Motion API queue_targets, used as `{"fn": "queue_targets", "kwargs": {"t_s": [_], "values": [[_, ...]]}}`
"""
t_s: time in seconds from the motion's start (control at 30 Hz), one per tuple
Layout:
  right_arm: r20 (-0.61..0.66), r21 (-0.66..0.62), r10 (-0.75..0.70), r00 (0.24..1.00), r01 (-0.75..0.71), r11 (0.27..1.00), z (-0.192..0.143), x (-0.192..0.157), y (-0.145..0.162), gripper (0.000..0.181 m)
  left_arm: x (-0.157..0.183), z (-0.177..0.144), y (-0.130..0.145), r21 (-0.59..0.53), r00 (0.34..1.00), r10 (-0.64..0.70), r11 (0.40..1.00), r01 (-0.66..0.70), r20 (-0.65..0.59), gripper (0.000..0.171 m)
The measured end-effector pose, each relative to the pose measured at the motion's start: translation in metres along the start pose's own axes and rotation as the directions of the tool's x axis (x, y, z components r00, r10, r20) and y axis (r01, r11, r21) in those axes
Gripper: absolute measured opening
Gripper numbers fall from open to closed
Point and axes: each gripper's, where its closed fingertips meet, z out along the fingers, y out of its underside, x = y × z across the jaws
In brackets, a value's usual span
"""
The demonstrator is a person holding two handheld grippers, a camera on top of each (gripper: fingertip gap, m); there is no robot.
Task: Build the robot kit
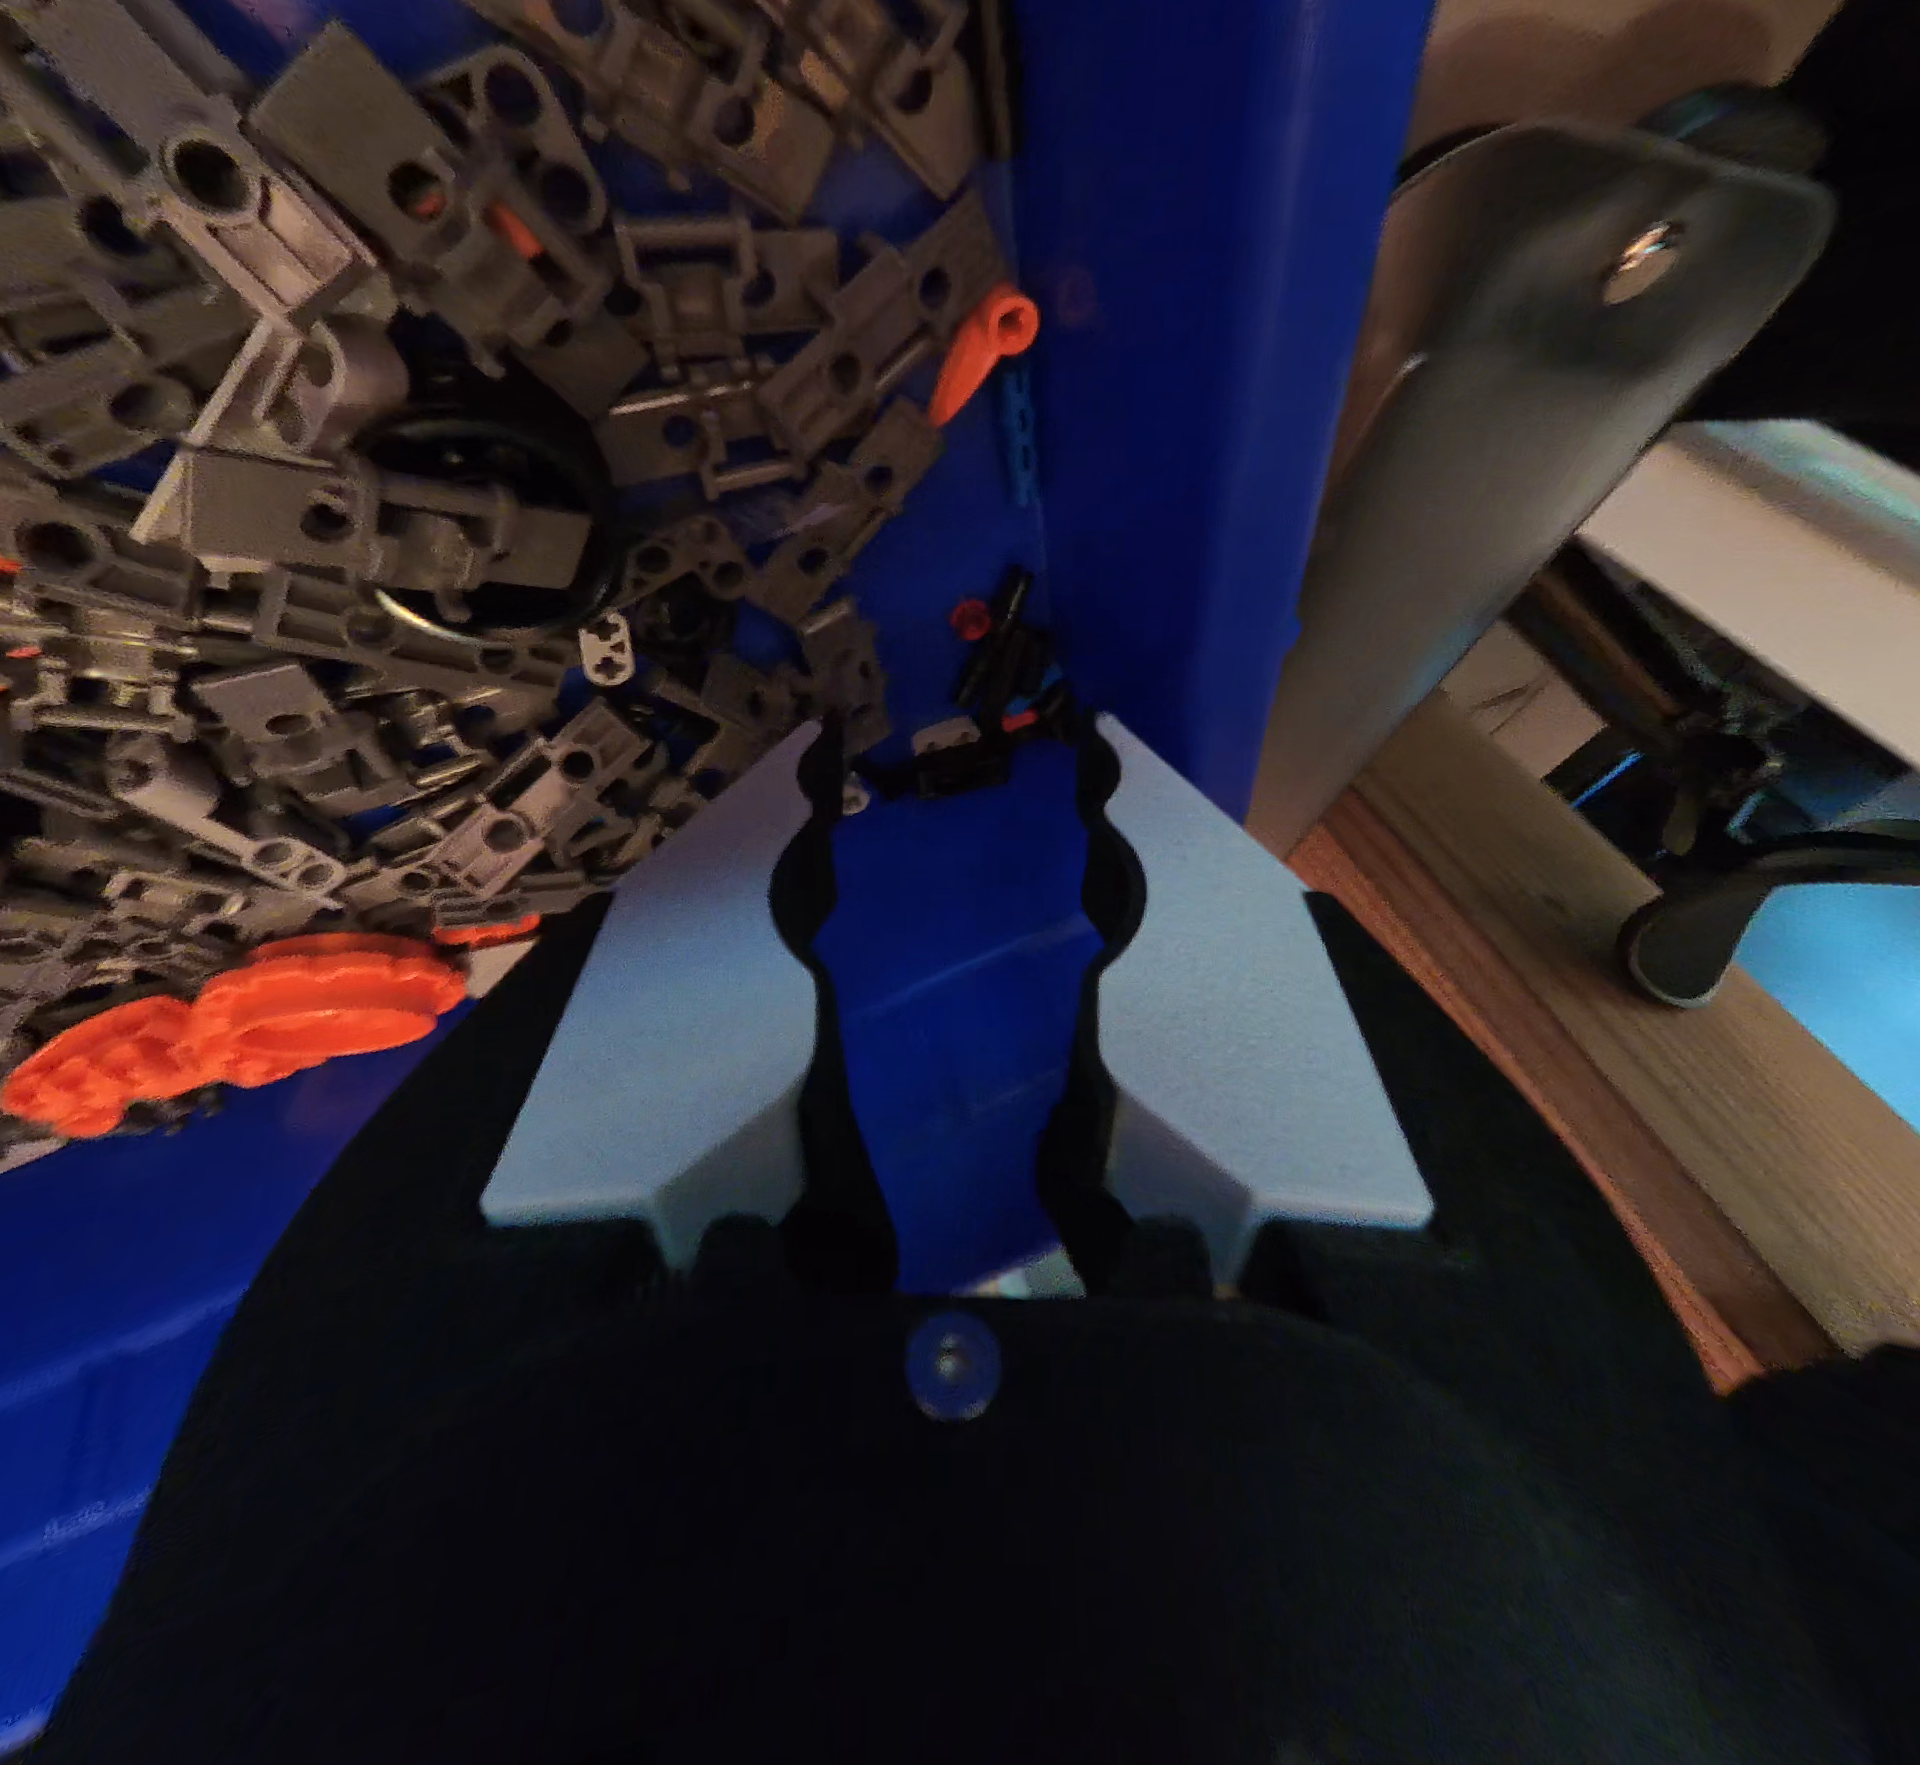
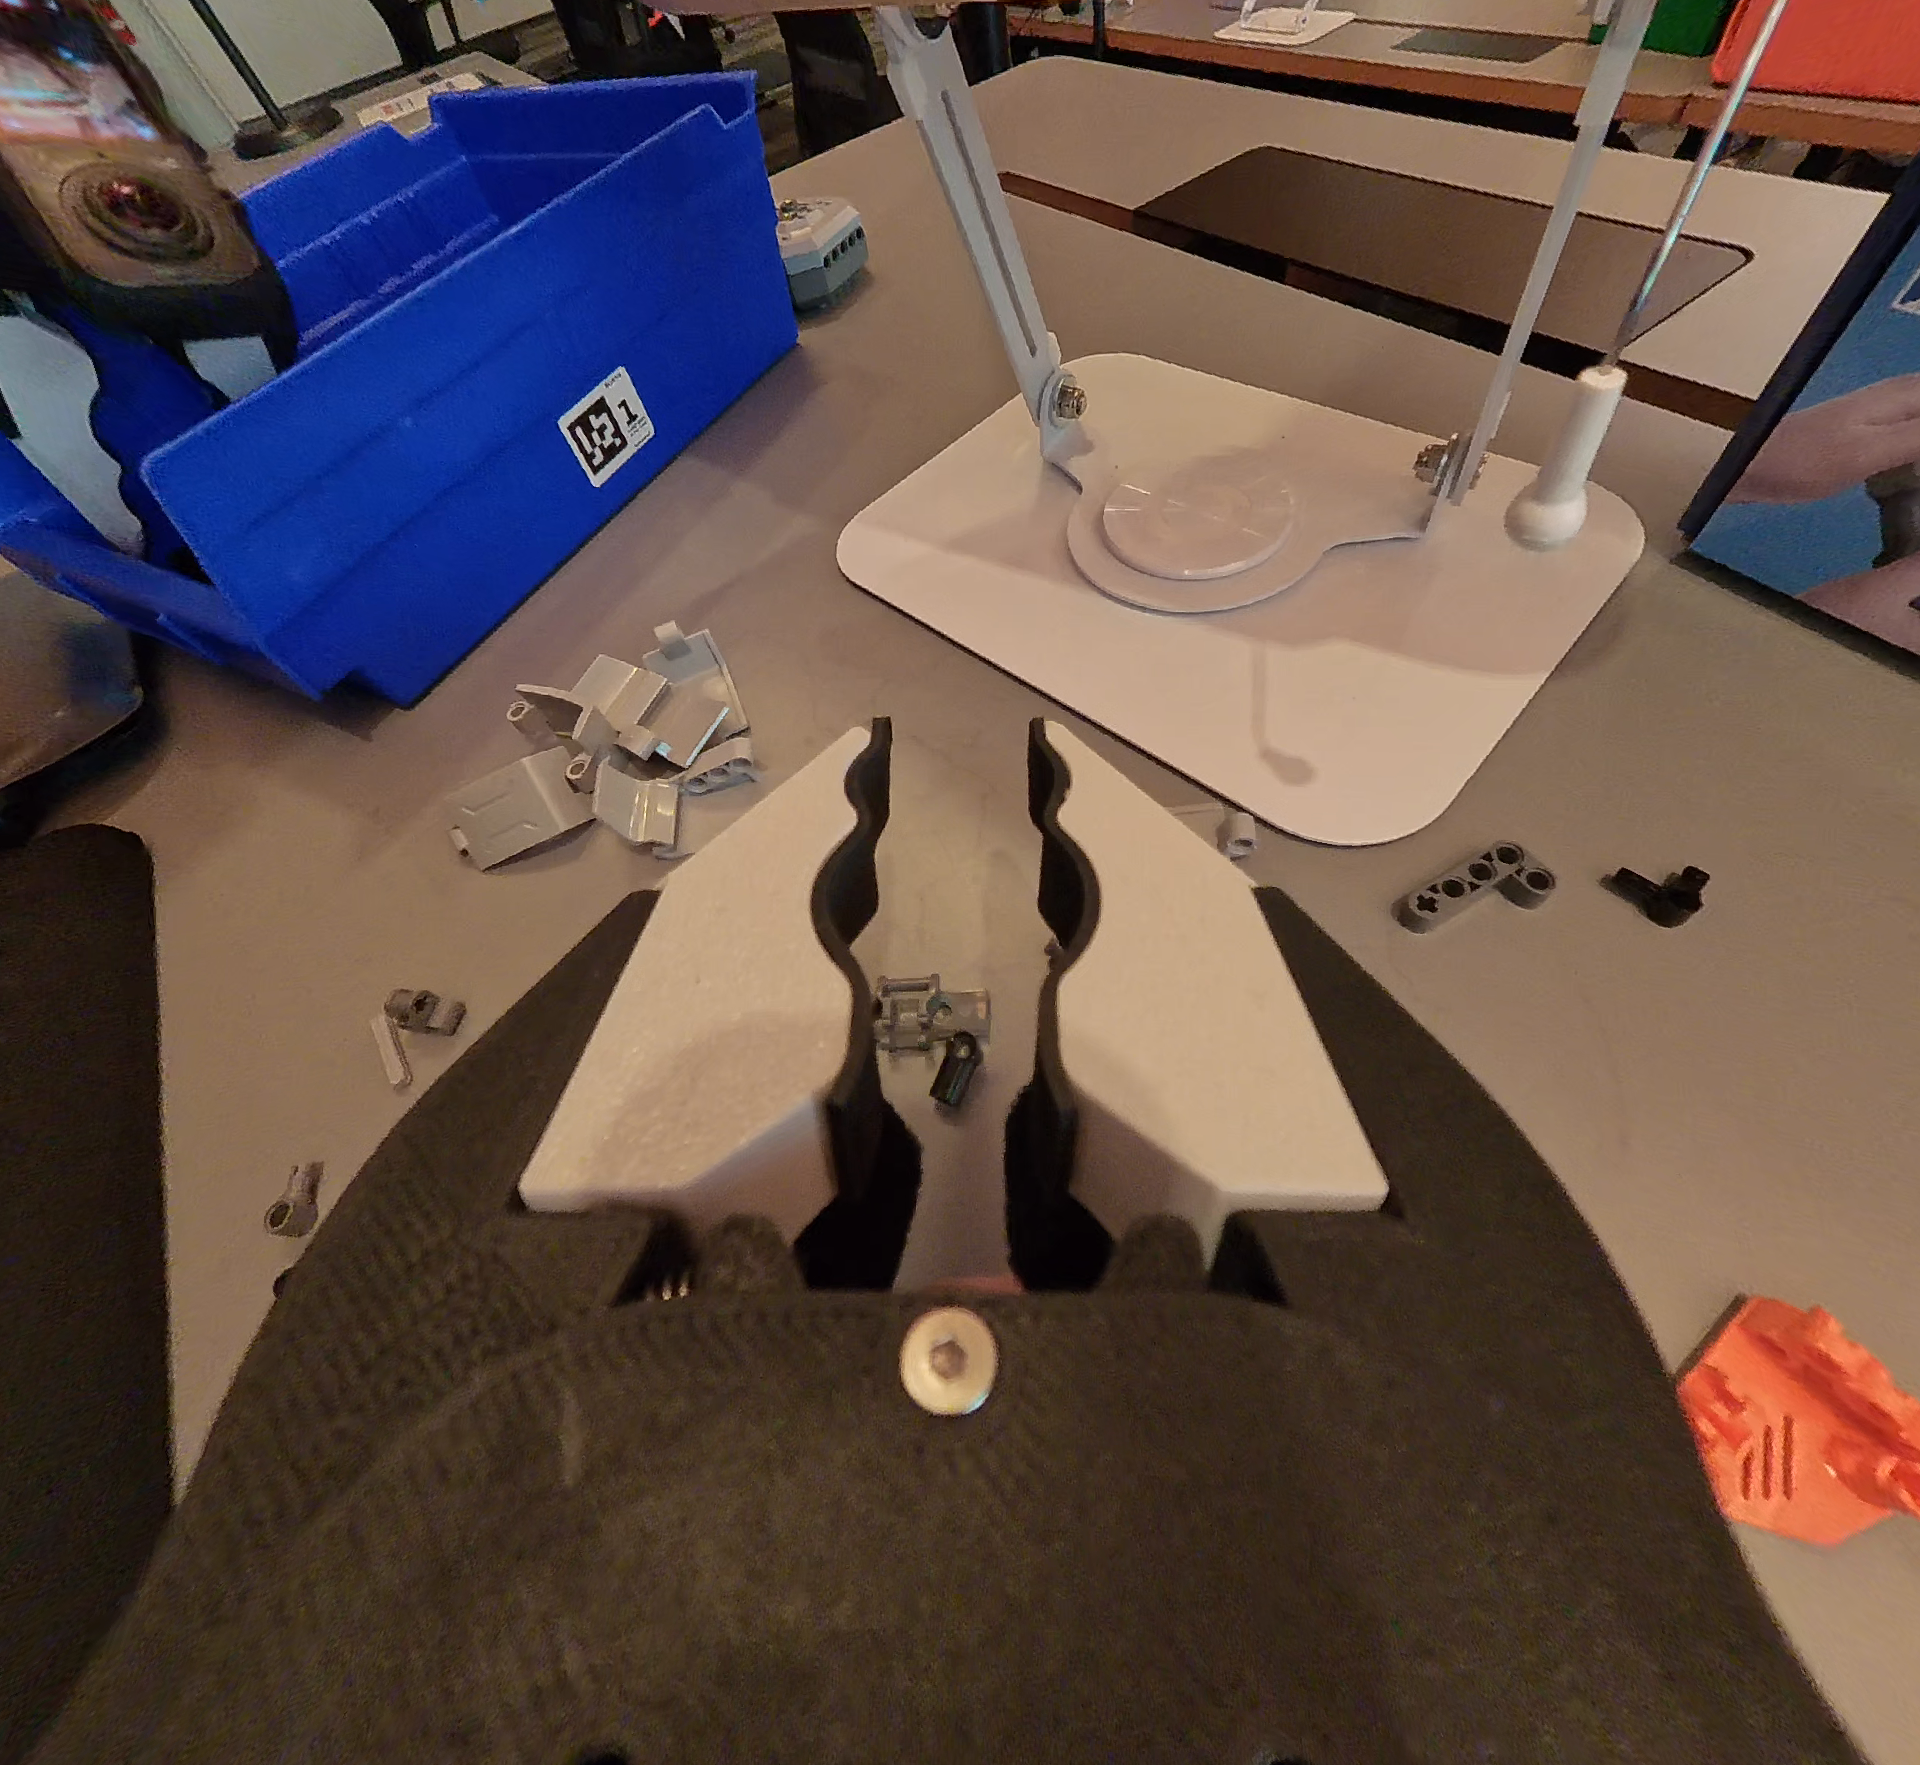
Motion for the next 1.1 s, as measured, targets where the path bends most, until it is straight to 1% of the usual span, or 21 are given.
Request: {"fn": "queue_targets", "kwargs": {"t_s": [0.07,0.1,0.2,0.23,0.27,0.3,0.33,0.4,0.43,0.47,0.5,0.57,0.67,0.73,0.8,0.83,0.93,1.0,1.03,1.07,1.1], "values": [[0.004,0.008,0.004,1.0,-0.004,1.0,0.0,0.0,0.0,0.024,-0.002,0.001,0.001,-0.043,0.999,0.014,0.999,-0.012,0.043,0.042],[0.005,0.011,0.007,1.0,-0.007,1.0,0.001,0.001,0.0,0.024,-0.004,0.002,0.001,-0.048,0.998,0.016,0.999,-0.012,0.068,0.039],[0.009,0.021,0.017,1.0,-0.017,1.0,0.0,0.002,0.001,0.024,-0.013,0.001,-0.002,-0.028,0.99,0.019,0.999,-0.015,0.138,0.022],[0.008,0.025,0.018,1.0,-0.019,1.0,-0.001,0.003,0.001,0.024,-0.018,0.0,-0.007,-0.001,0.986,0.008,1.0,-0.008,0.168,0.016],[0.007,0.031,0.02,1.0,-0.021,0.999,-0.002,0.004,0.0,0.024,-0.023,0.0,-0.014,0.046,0.981,-0.01,0.999,0.001,0.195,0.035],[0.006,0.036,0.023,1.0,-0.023,0.999,-0.002,0.005,0.0,0.024,-0.028,-0.001,-0.018,0.071,0.978,-0.023,0.997,0.008,0.209,0.029],[0.006,0.041,0.027,1.0,-0.027,0.999,-0.003,0.006,-0.001,0.024,-0.041,-0.004,-0.018,0.078,0.962,-0.037,0.997,0.016,0.27,0.012],[0.011,0.042,0.036,0.999,-0.036,0.998,-0.003,0.006,0.0,0.024,-0.064,-0.021,-0.029,0.207,0.931,-0.125,0.977,0.054,0.343,0.016],[0.012,0.041,0.036,0.999,-0.037,0.998,-0.002,0.006,0.0,0.024,-0.072,-0.032,-0.034,0.28,0.92,-0.166,0.958,0.065,0.356,0.02],[0.011,0.041,0.035,0.999,-0.035,0.999,-0.002,0.006,0.001,0.024,-0.072,-0.04,-0.036,0.326,0.925,-0.184,0.943,0.071,0.331,0.024],[0.011,0.041,0.035,0.999,-0.036,0.999,-0.002,0.006,0.001,0.024,-0.069,-0.044,-0.033,0.332,0.939,-0.182,0.94,0.079,0.292,0.026],[0.013,0.042,0.039,0.999,-0.04,0.998,-0.002,0.006,0.001,0.024,-0.072,-0.052,-0.02,0.302,0.935,-0.182,0.95,0.086,0.305,0.03],[0.013,0.041,0.038,0.999,-0.039,0.998,-0.002,0.007,0.002,0.024,-0.06,-0.056,-0.005,0.289,0.962,-0.172,0.952,0.106,0.214,0.032],[0.014,0.042,0.043,0.999,-0.044,0.998,-0.001,0.007,0.002,0.024,-0.038,-0.047,0.005,0.224,0.986,-0.14,0.967,0.118,0.086,0.033],[0.015,0.044,0.045,0.999,-0.045,0.998,-0.001,0.007,0.002,0.024,-0.026,-0.036,0.01,0.154,0.995,-0.091,0.984,0.085,0.036,0.037],[0.016,0.043,0.044,0.999,-0.045,0.998,-0.001,0.007,0.003,0.025,-0.011,-0.028,0.01,0.122,0.998,-0.058,0.991,0.062,-0.034,0.039],[0.015,0.043,0.043,0.999,-0.043,0.998,-0.001,0.008,0.003,0.024,-0.002,-0.008,0.013,0.014,0.999,0.007,1.0,-0.007,-0.039,0.053],[0.012,0.048,0.045,0.999,-0.045,0.998,-0.002,0.009,0.003,0.024,-0.013,-0.004,0.014,-0.005,0.999,0.018,1.0,-0.018,0.029,0.054],[0.012,0.05,0.047,0.999,-0.047,0.998,-0.003,0.009,0.003,0.024,-0.014,-0.004,0.013,0.001,0.999,0.019,1.0,-0.019,0.038,0.059],[0.012,0.052,0.049,0.999,-0.049,0.997,-0.003,0.009,0.002,0.024,-0.02,-0.004,0.011,0.01,0.997,0.023,1.0,-0.024,0.079,0.066],[0.011,0.055,0.049,0.999,-0.049,0.997,-0.004,0.01,0.002,0.024,-0.022,-0.002,0.014,-0.009,0.995,0.023,1.0,-0.022,0.101,0.072]]}}
